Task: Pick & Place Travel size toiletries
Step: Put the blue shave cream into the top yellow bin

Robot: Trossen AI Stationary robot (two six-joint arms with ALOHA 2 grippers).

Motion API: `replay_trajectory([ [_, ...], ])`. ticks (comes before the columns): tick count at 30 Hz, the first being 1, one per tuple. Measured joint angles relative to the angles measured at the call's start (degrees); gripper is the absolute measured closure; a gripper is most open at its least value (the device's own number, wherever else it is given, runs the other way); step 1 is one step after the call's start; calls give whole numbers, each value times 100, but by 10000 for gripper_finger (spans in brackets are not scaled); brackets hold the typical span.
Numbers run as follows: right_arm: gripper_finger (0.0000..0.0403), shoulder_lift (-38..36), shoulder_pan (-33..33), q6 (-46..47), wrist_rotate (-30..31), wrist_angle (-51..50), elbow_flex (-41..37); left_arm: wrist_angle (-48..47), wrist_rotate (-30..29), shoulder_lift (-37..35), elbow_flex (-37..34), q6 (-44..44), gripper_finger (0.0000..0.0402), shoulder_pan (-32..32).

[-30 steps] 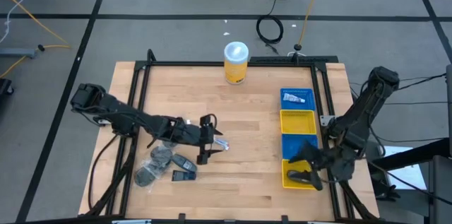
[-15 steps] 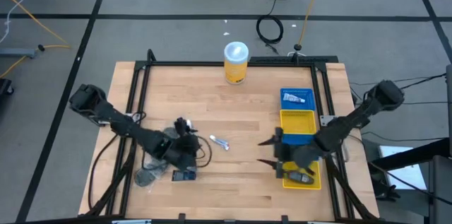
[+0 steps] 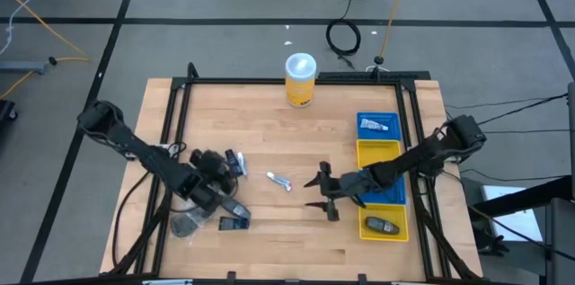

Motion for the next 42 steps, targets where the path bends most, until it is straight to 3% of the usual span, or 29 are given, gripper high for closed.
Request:
replay_trajectory([
  [4,145,92,-5,5,-8,6,0,548,263,-182,-545,-503,136,401],
  [9,145,98,42,5,-10,18,0,1622,426,-187,-1107,-341,146,992],
  [15,145,98,48,5,-10,2,0,2993,923,-185,-1433,890,170,1679],
  [23,145,98,50,6,-10,2,0,3234,1696,-118,-1450,1841,209,2392],
  [28,145,98,48,5,-11,0,0,3700,1757,-96,-1450,2518,250,2602],
  [34,145,97,46,-114,-2,-2,0,5067,1756,-98,-1450,3624,307,2700],
  [38,145,98,39,-185,106,29,0,6313,1825,-98,-1450,4310,296,2694],
  [42,145,96,33,-117,798,194,0,7595,2257,-98,-1450,4880,271,2692],
])
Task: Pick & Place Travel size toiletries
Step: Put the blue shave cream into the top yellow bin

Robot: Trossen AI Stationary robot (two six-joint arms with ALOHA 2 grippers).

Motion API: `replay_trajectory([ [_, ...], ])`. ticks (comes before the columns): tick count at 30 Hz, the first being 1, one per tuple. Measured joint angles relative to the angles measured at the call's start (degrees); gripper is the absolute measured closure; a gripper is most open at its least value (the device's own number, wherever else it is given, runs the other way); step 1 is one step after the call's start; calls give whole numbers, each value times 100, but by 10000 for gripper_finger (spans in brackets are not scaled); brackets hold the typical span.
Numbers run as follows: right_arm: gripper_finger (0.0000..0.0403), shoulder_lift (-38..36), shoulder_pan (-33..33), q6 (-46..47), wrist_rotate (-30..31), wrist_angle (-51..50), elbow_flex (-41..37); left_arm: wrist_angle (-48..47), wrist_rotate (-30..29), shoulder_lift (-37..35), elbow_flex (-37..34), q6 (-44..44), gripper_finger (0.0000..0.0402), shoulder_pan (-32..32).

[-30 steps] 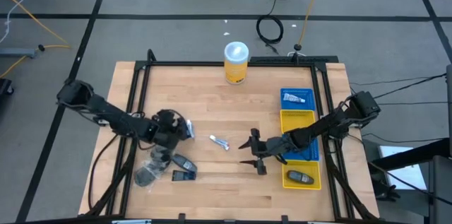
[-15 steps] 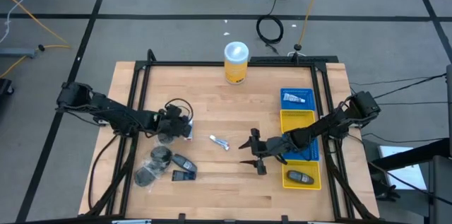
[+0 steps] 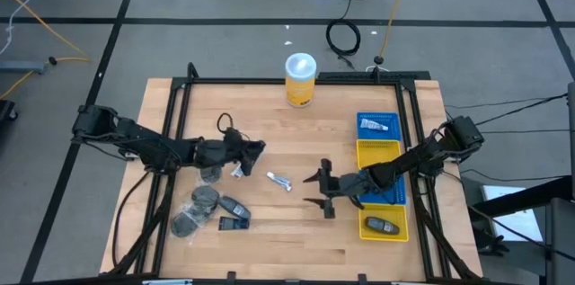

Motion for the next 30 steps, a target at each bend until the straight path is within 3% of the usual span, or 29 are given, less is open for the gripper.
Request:
replay_trajectory([
  [2,145,0,-25,0,273,167,0,477,96,24,0,257,269,-45],
  [11,145,0,-384,207,268,1035,0,2202,70,827,421,1249,288,-263],
  [17,145,0,-616,175,267,1435,0,2199,68,1595,1457,2024,263,-267],
  [22,145,1,-643,86,319,1682,0,2153,71,2119,2275,2711,273,-267],
  [30,148,0,-638,-196,1279,2380,0,2111,74,2445,2729,2936,272,-267],
])
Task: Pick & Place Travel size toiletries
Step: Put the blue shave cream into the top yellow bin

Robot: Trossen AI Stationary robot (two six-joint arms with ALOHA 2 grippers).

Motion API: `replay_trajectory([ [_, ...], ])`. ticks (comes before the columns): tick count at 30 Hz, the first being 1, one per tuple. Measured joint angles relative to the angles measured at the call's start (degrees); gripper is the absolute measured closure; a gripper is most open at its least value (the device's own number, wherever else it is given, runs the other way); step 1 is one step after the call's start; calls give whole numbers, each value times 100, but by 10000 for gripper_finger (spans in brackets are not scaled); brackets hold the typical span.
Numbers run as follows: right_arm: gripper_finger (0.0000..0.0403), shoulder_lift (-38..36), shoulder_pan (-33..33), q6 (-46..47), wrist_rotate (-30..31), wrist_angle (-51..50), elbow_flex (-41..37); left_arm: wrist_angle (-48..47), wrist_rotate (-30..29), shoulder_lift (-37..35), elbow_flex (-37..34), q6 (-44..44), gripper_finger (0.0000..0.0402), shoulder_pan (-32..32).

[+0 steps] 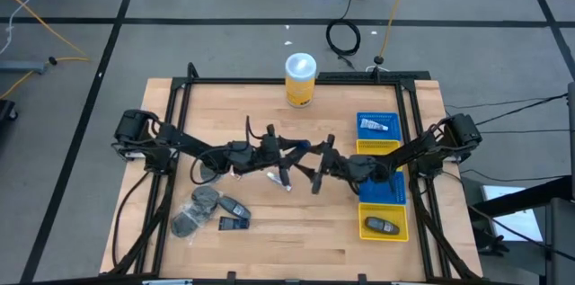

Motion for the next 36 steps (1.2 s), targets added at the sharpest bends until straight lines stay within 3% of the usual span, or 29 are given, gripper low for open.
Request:
replay_trajectory([
  [5,192,0,0,-459,42,257,0,7,1,5,4,-4,254,0],
  [12,311,0,0,-621,56,119,0,9,101,5,4,75,237,-2],
  [16,374,0,2,-707,41,-112,0,27,410,3,4,350,208,-2],
  [19,391,0,4,-677,33,-434,0,6,565,-101,4,612,168,0],
  [22,382,-103,4,-346,29,-1007,-4,-160,770,-344,4,831,123,-33],
  [26,378,-610,79,-21,20,-2447,-7,-1272,602,-973,4,937,74,-174],
  [31,384,-2003,359,826,10,-5126,4,-3152,15,-1749,4,533,46,-393],
  [36,382,-3522,465,2399,-505,-8177,4,-4758,-1194,-1902,4,-415,47,-600],
])
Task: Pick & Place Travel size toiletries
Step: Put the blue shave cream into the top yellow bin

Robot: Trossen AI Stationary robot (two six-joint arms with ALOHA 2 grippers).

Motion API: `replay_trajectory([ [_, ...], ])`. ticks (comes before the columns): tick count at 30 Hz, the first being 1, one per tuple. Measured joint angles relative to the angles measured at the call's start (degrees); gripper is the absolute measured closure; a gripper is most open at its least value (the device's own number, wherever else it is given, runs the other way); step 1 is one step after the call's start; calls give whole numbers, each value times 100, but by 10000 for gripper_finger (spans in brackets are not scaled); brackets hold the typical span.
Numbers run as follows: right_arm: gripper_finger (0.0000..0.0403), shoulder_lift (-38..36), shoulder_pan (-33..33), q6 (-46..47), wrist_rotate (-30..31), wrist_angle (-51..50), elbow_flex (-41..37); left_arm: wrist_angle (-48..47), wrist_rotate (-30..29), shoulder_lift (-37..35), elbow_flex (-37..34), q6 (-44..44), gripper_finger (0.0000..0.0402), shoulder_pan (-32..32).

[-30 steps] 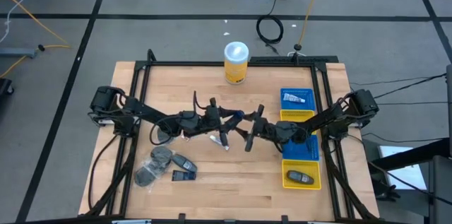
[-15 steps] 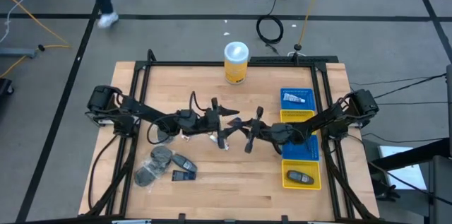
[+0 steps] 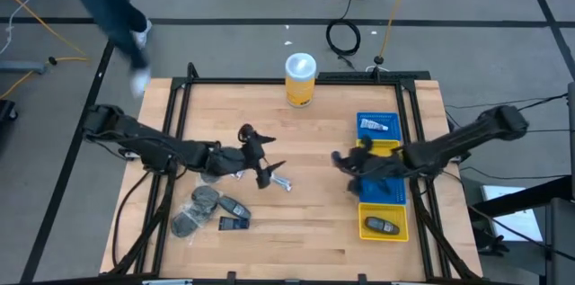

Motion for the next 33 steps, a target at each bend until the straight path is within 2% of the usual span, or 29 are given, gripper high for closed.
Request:
replay_trajectory([
  [4,383,-802,-14,994,-282,-2061,0,-651,-525,225,-30,-560,63,-90],
  [8,384,-1213,-14,1359,-331,-3153,-2,-620,-613,501,-103,-849,83,-130],
  [14,384,-1260,-97,1380,1,-3654,0,-333,-619,916,-118,-921,110,-129],
  [19,384,-1224,-194,888,-46,-3687,80,-205,-615,1041,-118,-882,125,-128],
  [23,385,-1205,-196,564,-15,-3862,482,-187,-616,1041,-118,-779,127,-128],
  [27,385,-1108,-207,649,279,-4396,878,-186,-615,1041,-118,-780,122,-128],
  [33,385,-623,-440,724,227,-5062,673,-189,-609,1041,-118,-779,131,-154],
])
